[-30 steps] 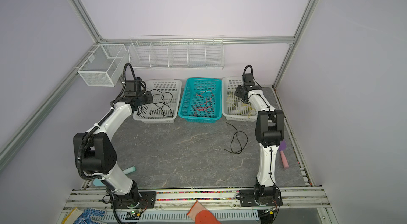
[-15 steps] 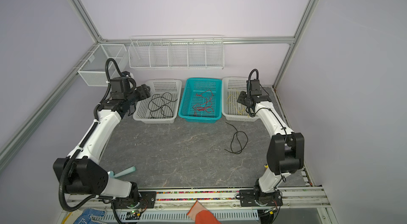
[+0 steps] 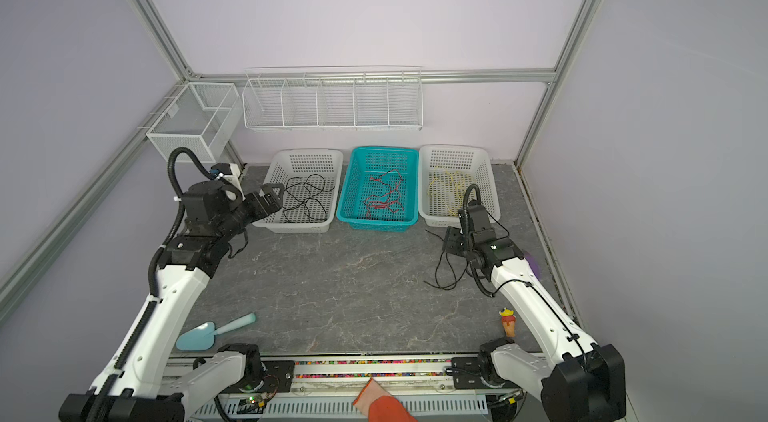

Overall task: Untangle the cables
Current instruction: 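Grasp the remaining black cable on the table with the right gripper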

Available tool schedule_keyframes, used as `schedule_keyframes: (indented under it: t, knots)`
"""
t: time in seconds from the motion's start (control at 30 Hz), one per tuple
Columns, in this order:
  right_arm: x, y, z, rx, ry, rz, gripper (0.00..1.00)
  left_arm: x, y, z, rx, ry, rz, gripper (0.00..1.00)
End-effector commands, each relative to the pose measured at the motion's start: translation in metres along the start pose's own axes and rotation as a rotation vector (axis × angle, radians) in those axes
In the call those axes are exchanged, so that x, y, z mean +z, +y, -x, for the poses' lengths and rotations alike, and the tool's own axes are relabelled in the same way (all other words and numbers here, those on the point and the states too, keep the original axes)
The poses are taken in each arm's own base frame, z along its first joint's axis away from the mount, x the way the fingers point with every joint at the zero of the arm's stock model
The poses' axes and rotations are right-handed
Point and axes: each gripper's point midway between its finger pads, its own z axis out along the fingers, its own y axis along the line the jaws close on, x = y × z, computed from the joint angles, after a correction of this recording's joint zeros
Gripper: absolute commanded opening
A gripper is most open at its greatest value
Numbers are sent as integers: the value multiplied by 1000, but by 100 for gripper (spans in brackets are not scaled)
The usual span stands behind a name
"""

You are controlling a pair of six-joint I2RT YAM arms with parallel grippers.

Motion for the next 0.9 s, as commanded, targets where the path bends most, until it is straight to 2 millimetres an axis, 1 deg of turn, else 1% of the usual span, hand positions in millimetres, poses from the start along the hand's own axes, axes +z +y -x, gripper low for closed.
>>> schedule_keyframes:
  t: [0.0,0.1,0.2,0.3,0.33,0.37,0.5,0.57,0.63,0.7,0.77,0.83,0.87]
  knots:
    - [9,-23,-37,47,102,-93,63,-10,4,-17,-31,7,-5,99]
    - [22,-35,-59,82,175,-149,63,-20,14,-33,-16,21,26,99]
    - [38,-40,-77,88,240,-182,63,-31,21,-42,7,13,52,99]
    - [52,-38,-86,92,284,-185,63,-40,26,-46,35,-8,76,99]
    - [55,-39,-88,94,291,-193,63,-39,28,-50,41,0,86,99]
    - [58,-39,-91,94,299,-193,63,-45,27,-47,44,-21,80,99]
    - [71,-43,-103,104,339,-214,63,-46,28,-51,57,-14,87,99]
    - [79,-43,-110,109,358,-206,61,-47,29,-52,63,-13,92,99]
    - [87,-41,-115,111,373,-190,57,-49,30,-54,72,-13,103,99]
    - [89,-41,-112,92,365,-201,50,-51,31,-56,79,-12,106,99]
    - [90,-37,-112,89,372,-185,40,-54,32,-58,86,-14,111,99]
    - [91,-28,-112,95,377,-132,32,-57,35,-60,96,-17,125,99]
    - [92,-26,-113,90,378,-119,26,-59,36,-61,99,-21,130,99]
